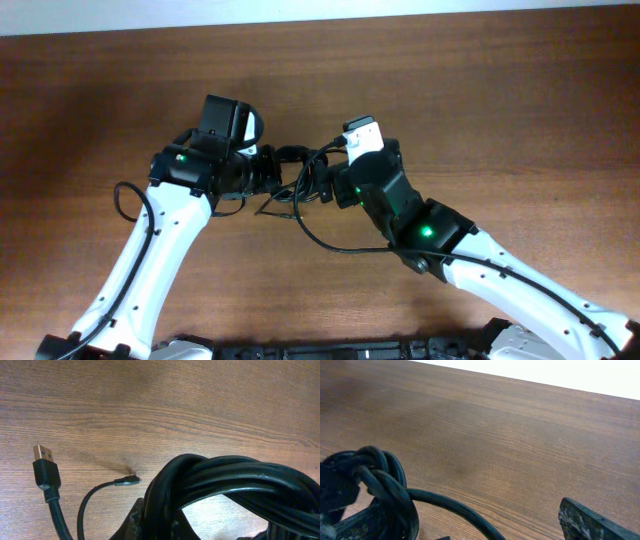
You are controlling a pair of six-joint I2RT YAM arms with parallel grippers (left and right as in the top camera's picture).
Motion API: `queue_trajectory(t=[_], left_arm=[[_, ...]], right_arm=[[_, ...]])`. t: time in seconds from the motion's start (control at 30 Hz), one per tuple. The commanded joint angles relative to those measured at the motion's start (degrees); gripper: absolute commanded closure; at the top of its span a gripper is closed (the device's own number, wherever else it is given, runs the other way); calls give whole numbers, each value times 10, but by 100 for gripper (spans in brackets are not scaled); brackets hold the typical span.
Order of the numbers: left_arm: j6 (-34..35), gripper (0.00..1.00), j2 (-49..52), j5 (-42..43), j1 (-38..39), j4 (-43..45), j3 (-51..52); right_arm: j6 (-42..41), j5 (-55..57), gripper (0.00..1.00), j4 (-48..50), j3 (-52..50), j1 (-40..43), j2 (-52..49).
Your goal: Untangle cables
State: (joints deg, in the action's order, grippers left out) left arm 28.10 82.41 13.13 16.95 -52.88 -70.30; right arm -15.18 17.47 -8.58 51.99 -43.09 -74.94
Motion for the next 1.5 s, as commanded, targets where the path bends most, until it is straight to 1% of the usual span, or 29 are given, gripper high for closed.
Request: queue_trajectory(t=[0.0,0.13,0.23,0.37,0.43,0.53,0.57,0.7,0.83,0.87,0.9,0.93,0.97,1.03,1.1,1.2,1.3,1.37,1.43,1.47], left_arm=[[-14,100,-4,8,-1,-1,-7],[-14,100,-4,9,-1,-1,-7],[-13,100,-4,9,-1,-1,-7],[-5,100,-4,17,-1,-2,-7],[-5,100,-4,31,-1,-3,-7],[-5,100,-4,50,-1,-3,-7],[-5,100,-4,51,-1,-3,-7],[-5,100,-4,51,-1,-3,-7],[-8,100,0,43,-1,-3,-7],[-7,100,6,25,-1,-1,-7],[-7,100,9,25,-1,3,-7],[-7,100,12,25,-1,8,-7],[-7,100,12,25,-1,10,-7],[-7,100,12,23,-1,14,-7],[-7,100,12,28,-1,16,-7],[-8,100,12,58,-1,13,-7],[-8,100,12,58,1,8,-7],[-12,100,12,58,18,9,-7],[-12,100,11,58,24,11,-7],[-43,100,11,68,24,12,-7]], right_arm=[[-4,-5,1,-16,19,8,65],[-4,-7,1,-49,19,7,58],[-3,-25,1,-100,19,7,43],[-3,-31,1,-96,19,8,40],[-3,5,1,-92,19,8,39],[-1,3,1,-92,19,8,3],[-1,-31,1,-90,19,7,-5],[-1,-104,1,-57,19,7,-4],[-3,-111,1,-32,20,8,17],[-4,-129,1,-34,20,7,34],[-4,-149,1,-34,20,7,35],[-11,-175,1,-43,20,7,35],[-28,-175,1,-42,20,7,35],[-38,-177,1,-43,20,7,35],[-38,-148,1,-50,20,8,33],[-38,-60,1,-44,20,8,13],[-38,-52,1,-8,20,8,-15],[-38,-39,1,11,20,8,-20],[-38,-1,1,-11,20,18,-38],[-38,0,1,-42,20,44,-53]])
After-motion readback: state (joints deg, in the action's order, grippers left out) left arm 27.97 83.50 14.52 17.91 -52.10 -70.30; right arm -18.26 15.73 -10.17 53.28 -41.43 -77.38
